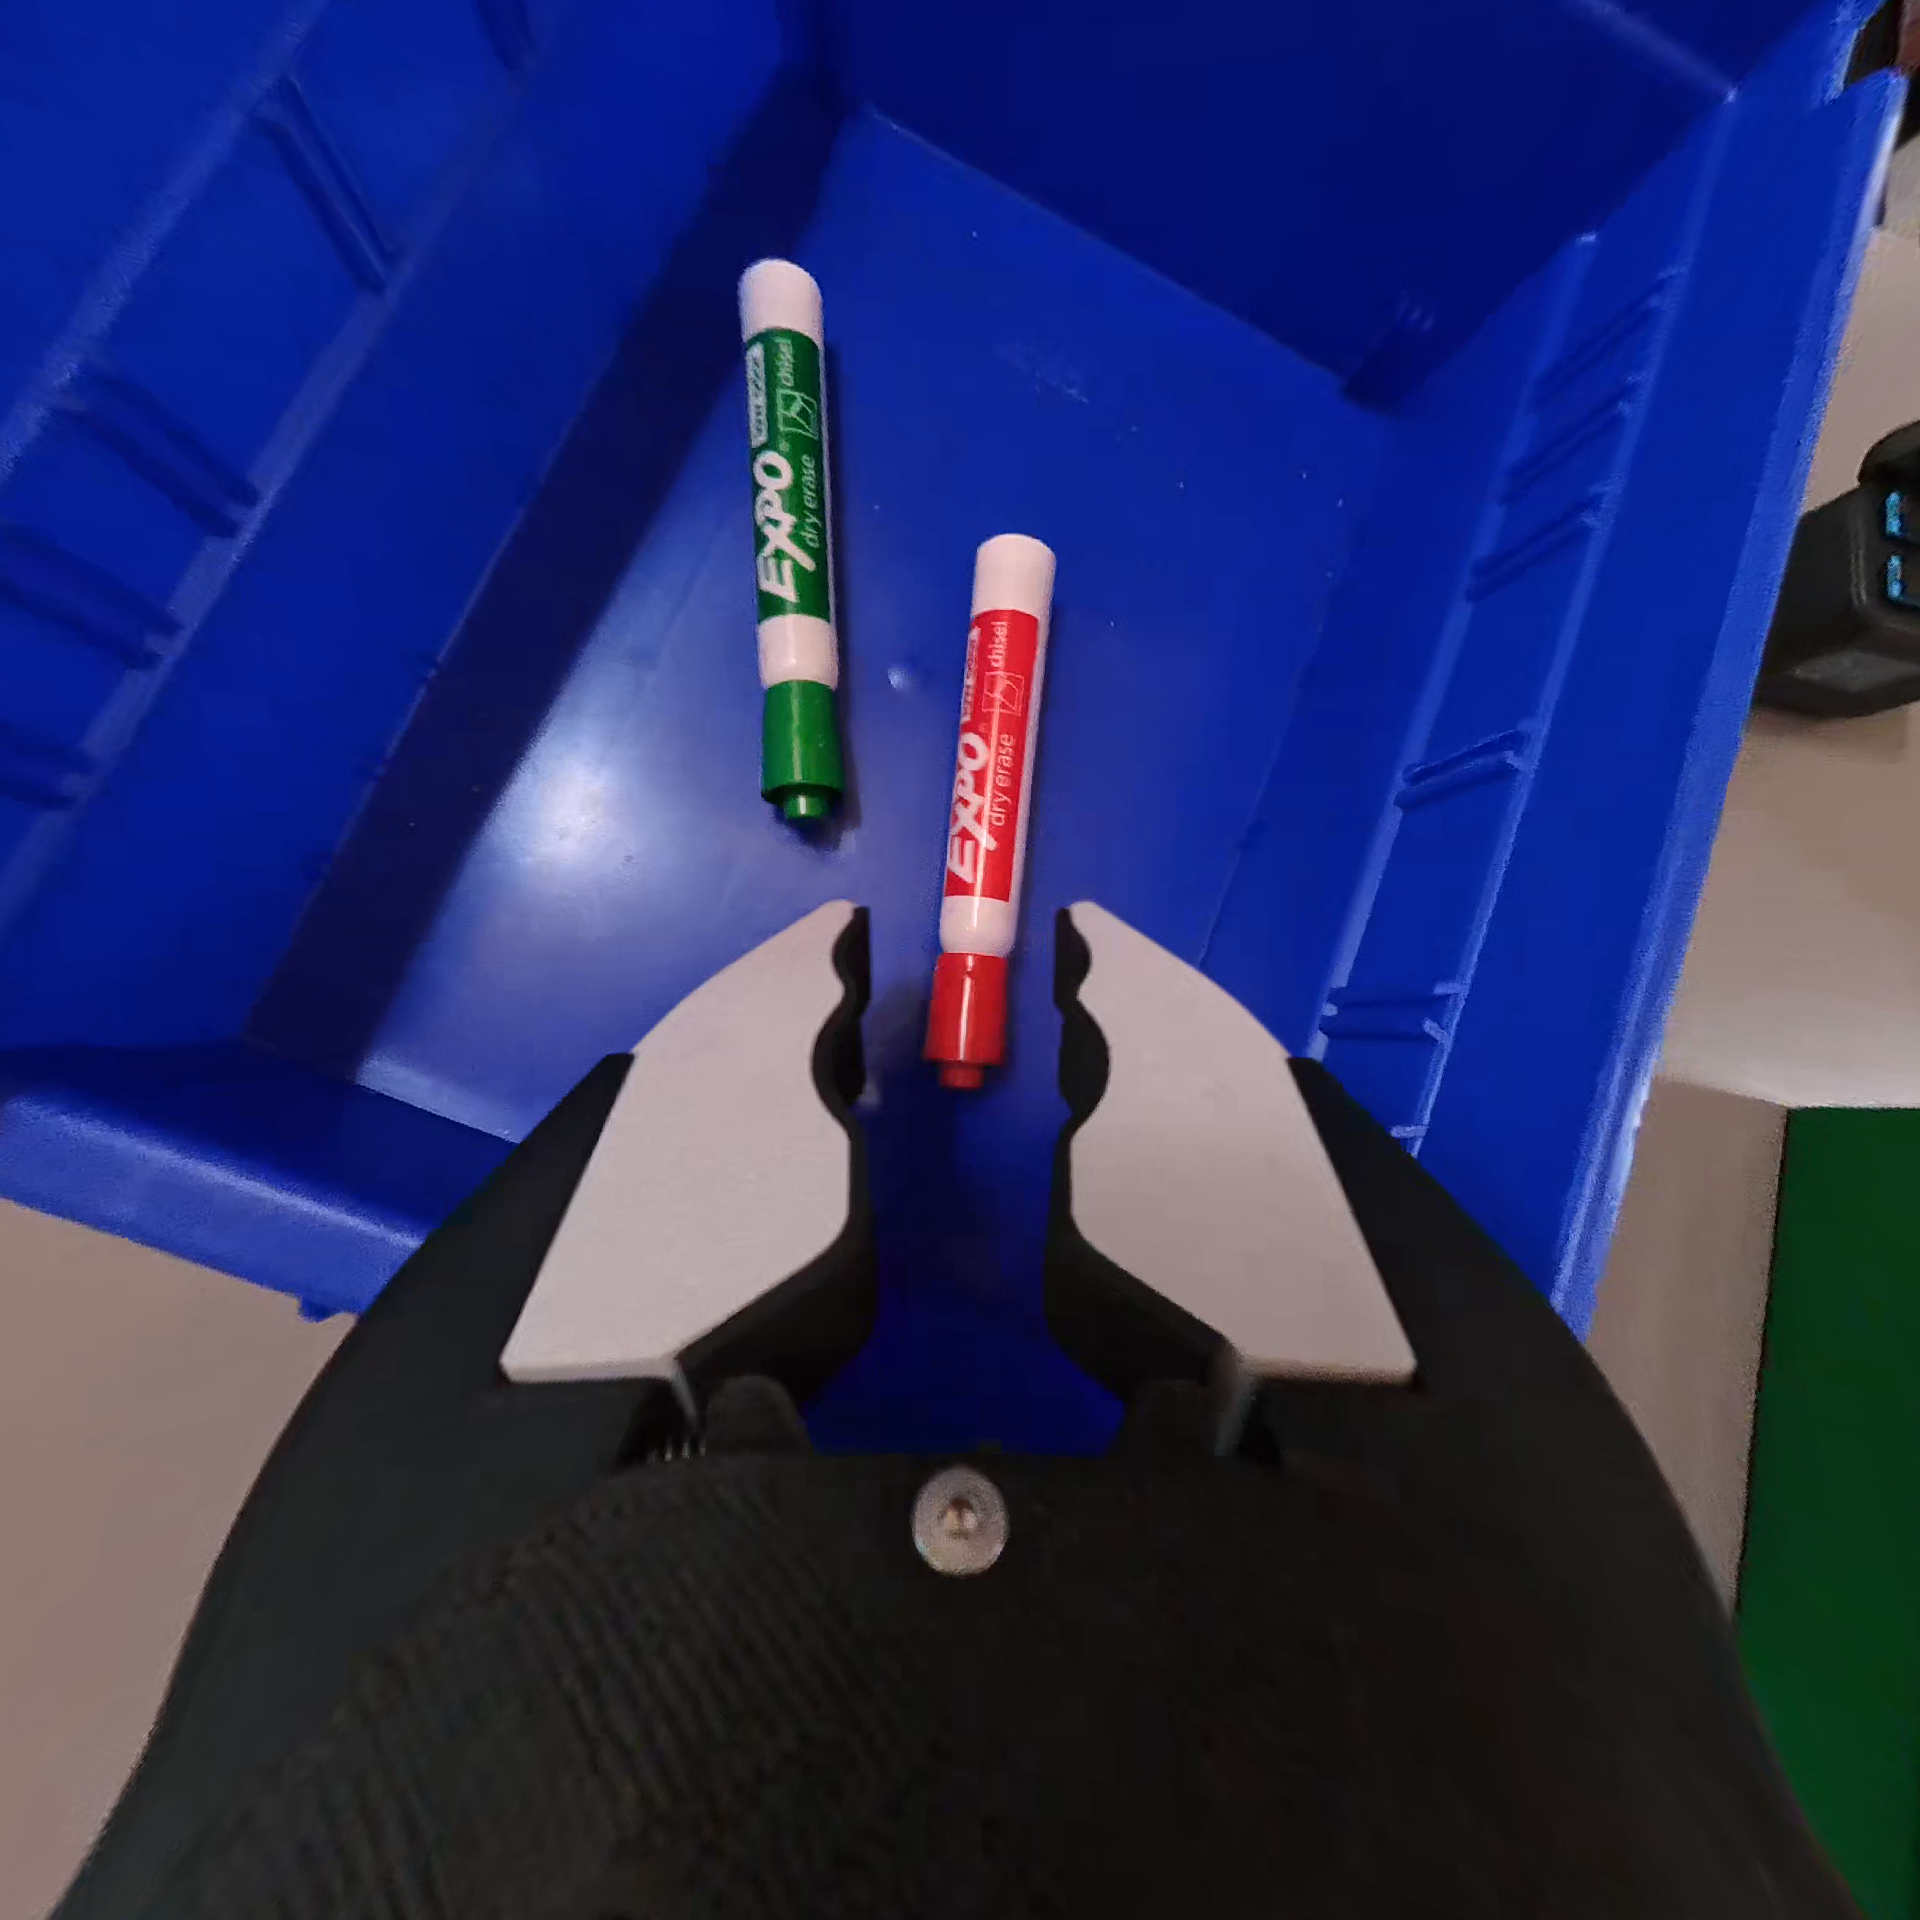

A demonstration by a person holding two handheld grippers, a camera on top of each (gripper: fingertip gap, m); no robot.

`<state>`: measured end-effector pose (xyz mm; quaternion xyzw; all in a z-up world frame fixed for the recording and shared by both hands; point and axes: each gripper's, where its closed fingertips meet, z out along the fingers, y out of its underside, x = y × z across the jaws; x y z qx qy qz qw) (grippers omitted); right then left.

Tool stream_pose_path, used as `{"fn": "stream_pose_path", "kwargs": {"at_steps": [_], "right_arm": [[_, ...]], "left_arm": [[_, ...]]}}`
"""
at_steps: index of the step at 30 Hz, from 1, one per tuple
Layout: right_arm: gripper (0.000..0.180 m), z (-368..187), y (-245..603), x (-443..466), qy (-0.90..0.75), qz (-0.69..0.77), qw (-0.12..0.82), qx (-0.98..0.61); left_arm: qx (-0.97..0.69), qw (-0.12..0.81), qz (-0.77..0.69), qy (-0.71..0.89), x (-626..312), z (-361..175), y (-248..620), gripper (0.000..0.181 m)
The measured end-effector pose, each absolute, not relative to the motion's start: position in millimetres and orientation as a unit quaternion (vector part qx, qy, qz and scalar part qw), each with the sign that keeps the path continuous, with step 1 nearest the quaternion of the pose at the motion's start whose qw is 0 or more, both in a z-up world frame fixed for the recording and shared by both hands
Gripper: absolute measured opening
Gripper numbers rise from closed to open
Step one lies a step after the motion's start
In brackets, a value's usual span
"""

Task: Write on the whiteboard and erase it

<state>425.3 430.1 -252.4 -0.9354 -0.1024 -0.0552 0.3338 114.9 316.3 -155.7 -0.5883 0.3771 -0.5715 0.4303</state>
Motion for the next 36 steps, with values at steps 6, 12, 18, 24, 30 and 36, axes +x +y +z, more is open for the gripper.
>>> {"fn": "stream_pose_path", "kwargs": {"at_steps": [6,12,18,24,30,36], "right_arm": [[0.061,-203.7,412.5,400.3,-0.145,-0.042,0.409,-0.900],[0.101,-143.3,372.9,338.2,-0.271,-0.051,0.499,-0.822],[0.107,-167.7,340.5,264.6,-0.367,-0.025,0.488,-0.791],[0.104,-202.1,326.6,197.6,-0.422,0.047,0.461,-0.779],[0.099,-236.8,324.1,184.8,-0.467,0.062,0.397,-0.787],[0.086,-256.9,317.9,178.0,-0.494,0.104,0.351,-0.789]], "left_arm": [[-0.600,0.440,-0.547,0.384,104.9,-156.7,319.9,0.051],[-0.618,0.449,-0.518,0.385,80.7,-161.5,316.7,0.057],[-0.654,0.480,-0.440,0.384,44.8,-180.3,323.3,0.062],[-0.686,0.522,-0.363,0.354,17.5,-190.7,344.2,0.061],[-0.658,0.536,-0.402,0.345,19.4,-180.7,340.3,0.055],[-0.655,0.544,-0.390,0.350,9.9,-179.5,341.6,0.030]]}}
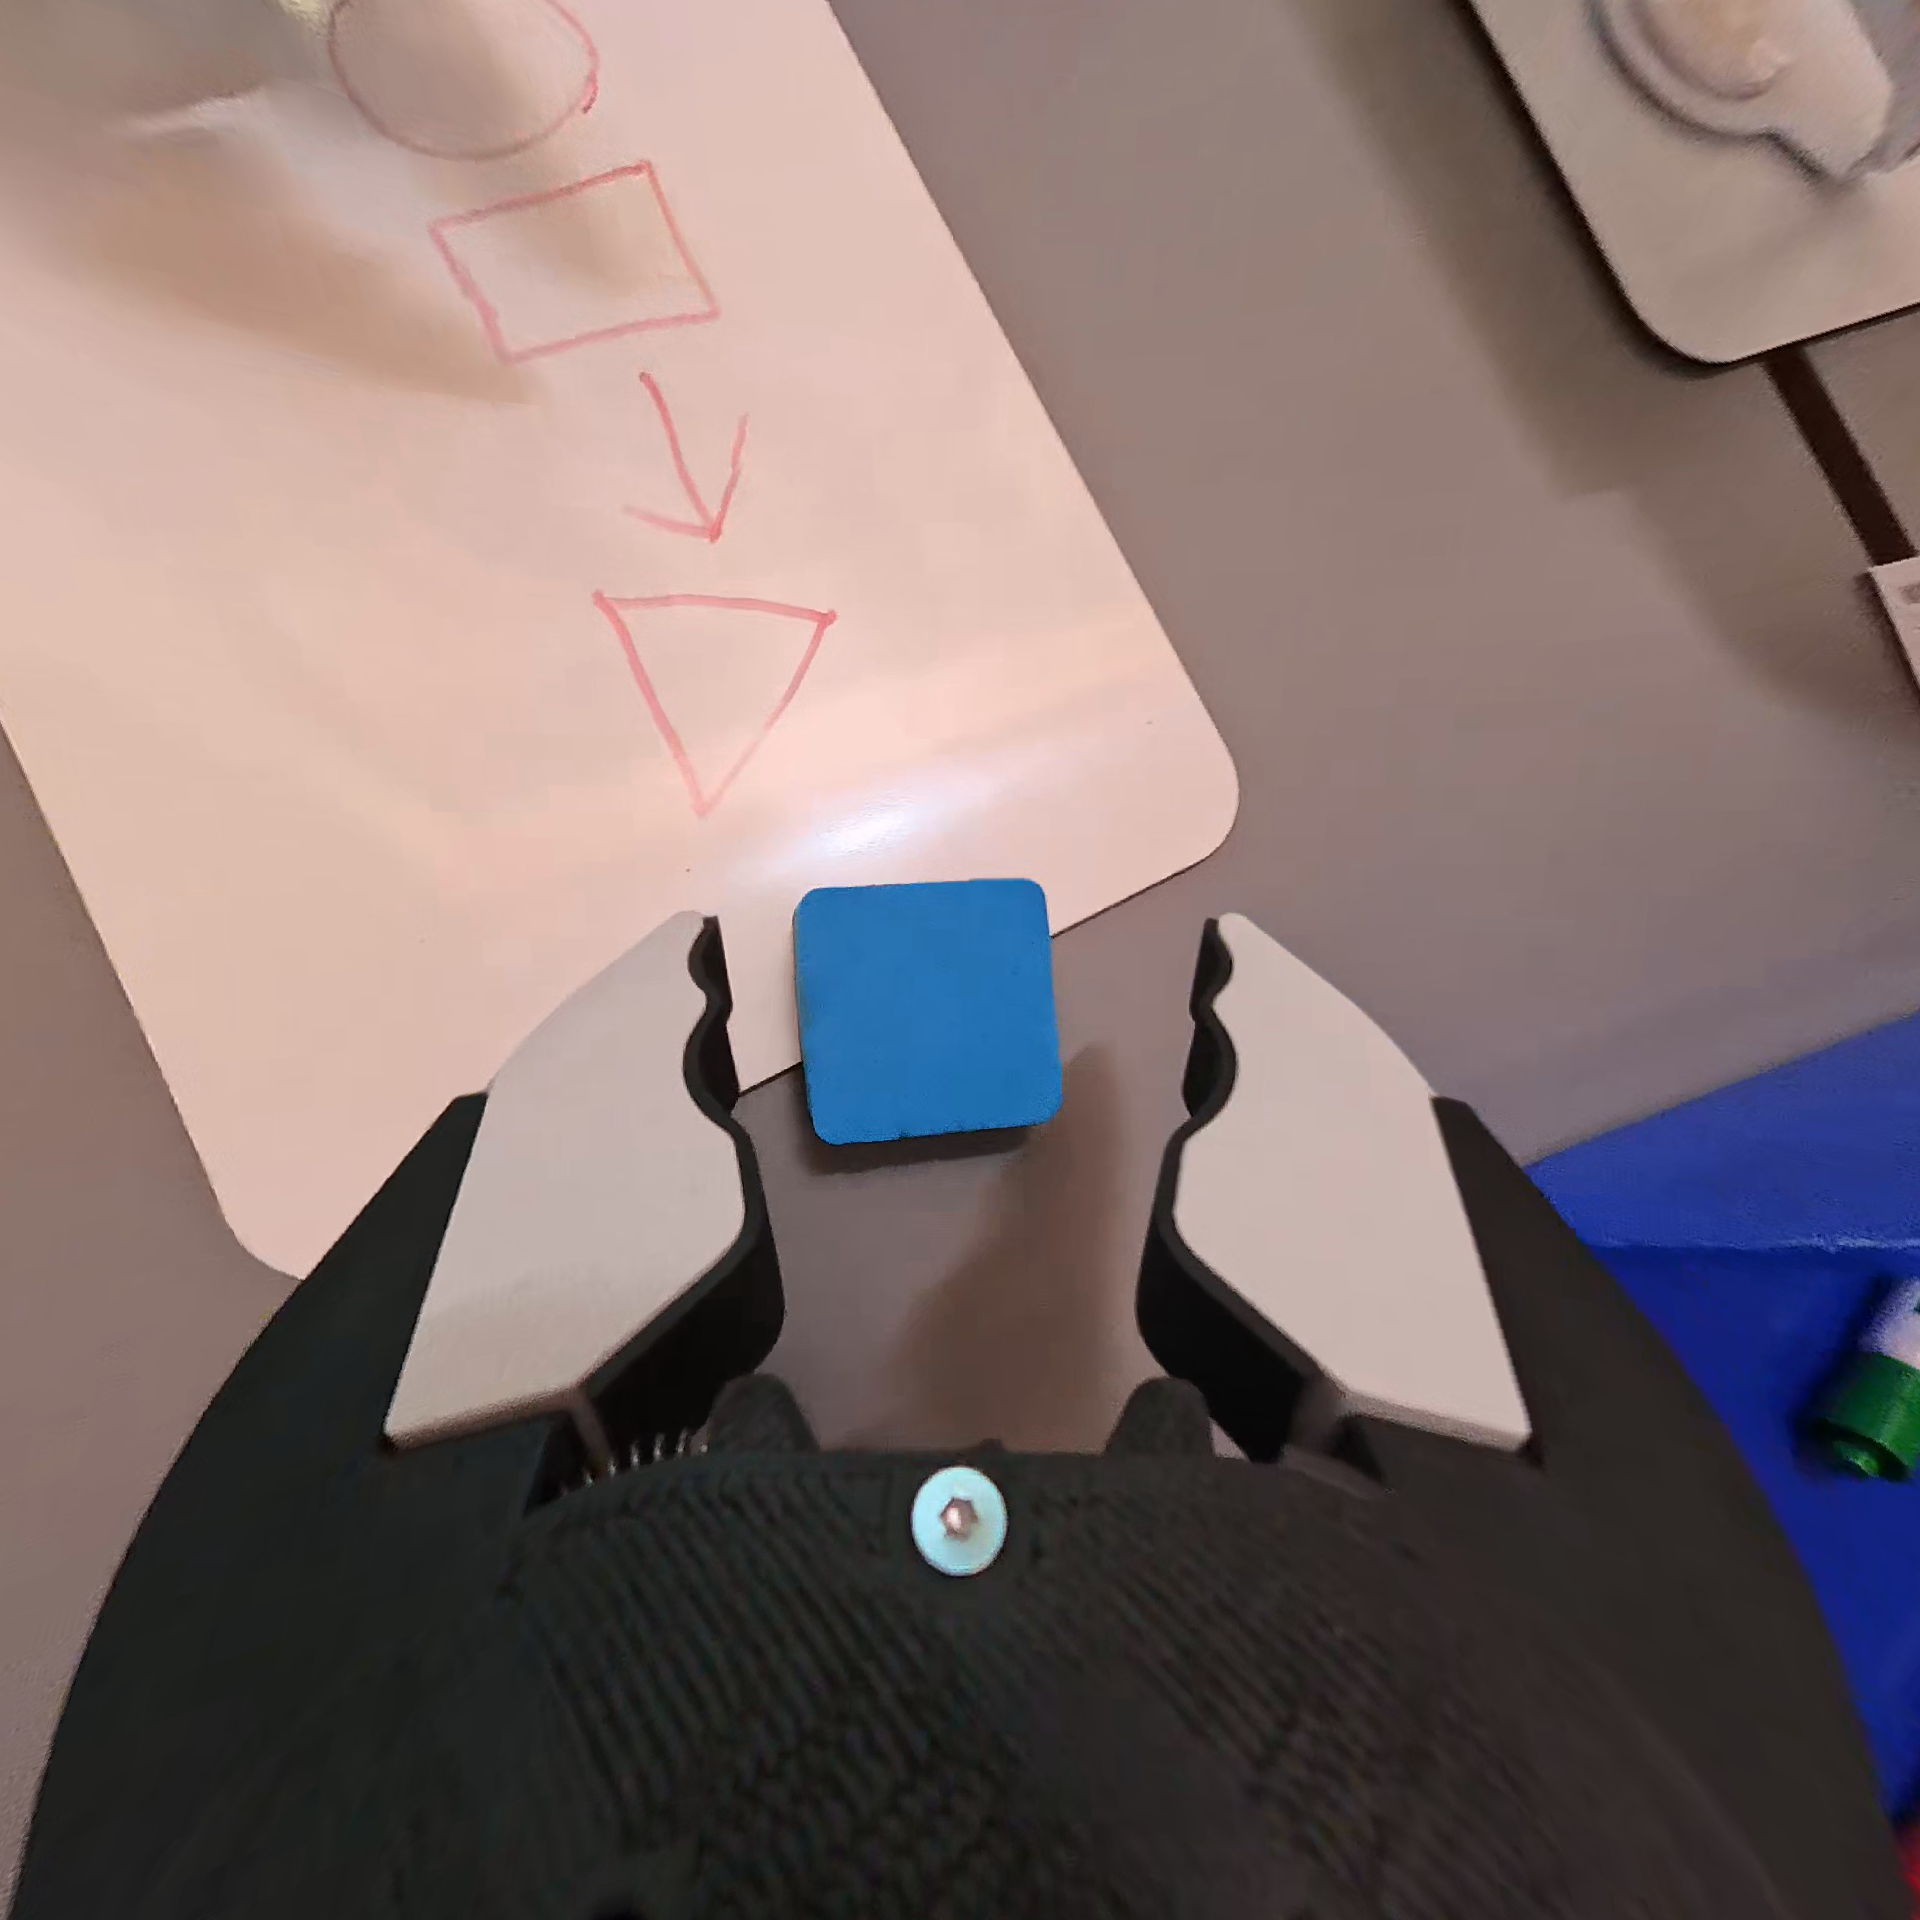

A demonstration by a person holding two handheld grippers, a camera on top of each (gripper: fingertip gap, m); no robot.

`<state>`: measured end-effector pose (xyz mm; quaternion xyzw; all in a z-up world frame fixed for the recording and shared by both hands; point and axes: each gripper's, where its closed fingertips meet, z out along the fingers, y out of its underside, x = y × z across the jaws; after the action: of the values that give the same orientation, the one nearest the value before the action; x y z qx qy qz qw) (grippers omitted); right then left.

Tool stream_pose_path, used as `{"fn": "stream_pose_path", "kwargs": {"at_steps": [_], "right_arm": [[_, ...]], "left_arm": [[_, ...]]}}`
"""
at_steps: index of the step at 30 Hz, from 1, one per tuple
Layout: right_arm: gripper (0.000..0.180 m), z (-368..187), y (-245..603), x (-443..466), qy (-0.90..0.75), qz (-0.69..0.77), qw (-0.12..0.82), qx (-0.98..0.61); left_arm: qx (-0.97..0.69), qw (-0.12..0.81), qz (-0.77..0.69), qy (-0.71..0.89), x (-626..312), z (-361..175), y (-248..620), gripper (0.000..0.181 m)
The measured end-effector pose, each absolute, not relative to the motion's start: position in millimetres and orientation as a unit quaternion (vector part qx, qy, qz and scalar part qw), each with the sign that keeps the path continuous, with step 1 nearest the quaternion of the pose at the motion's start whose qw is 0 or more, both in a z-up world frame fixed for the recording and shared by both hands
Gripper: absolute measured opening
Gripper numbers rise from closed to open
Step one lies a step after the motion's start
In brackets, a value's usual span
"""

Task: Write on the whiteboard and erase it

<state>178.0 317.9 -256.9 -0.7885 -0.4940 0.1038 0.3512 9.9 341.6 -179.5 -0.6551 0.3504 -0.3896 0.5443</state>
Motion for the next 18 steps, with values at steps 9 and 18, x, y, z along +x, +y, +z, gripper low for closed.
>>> {"fn": "stream_pose_path", "kwargs": {"at_steps": [9,18], "right_arm": [[0.071,-268.9,314.8,177.7,-0.516,0.125,0.327,-0.781],[0.054,-281.3,312.7,180.2,-0.535,0.132,0.291,-0.782]], "left_arm": [[-0.632,0.465,-0.461,0.413,-0.6,-182.8,308.2,0.000],[-0.680,0.314,-0.391,0.536,-22.8,-237.9,257.7,0.000]]}}
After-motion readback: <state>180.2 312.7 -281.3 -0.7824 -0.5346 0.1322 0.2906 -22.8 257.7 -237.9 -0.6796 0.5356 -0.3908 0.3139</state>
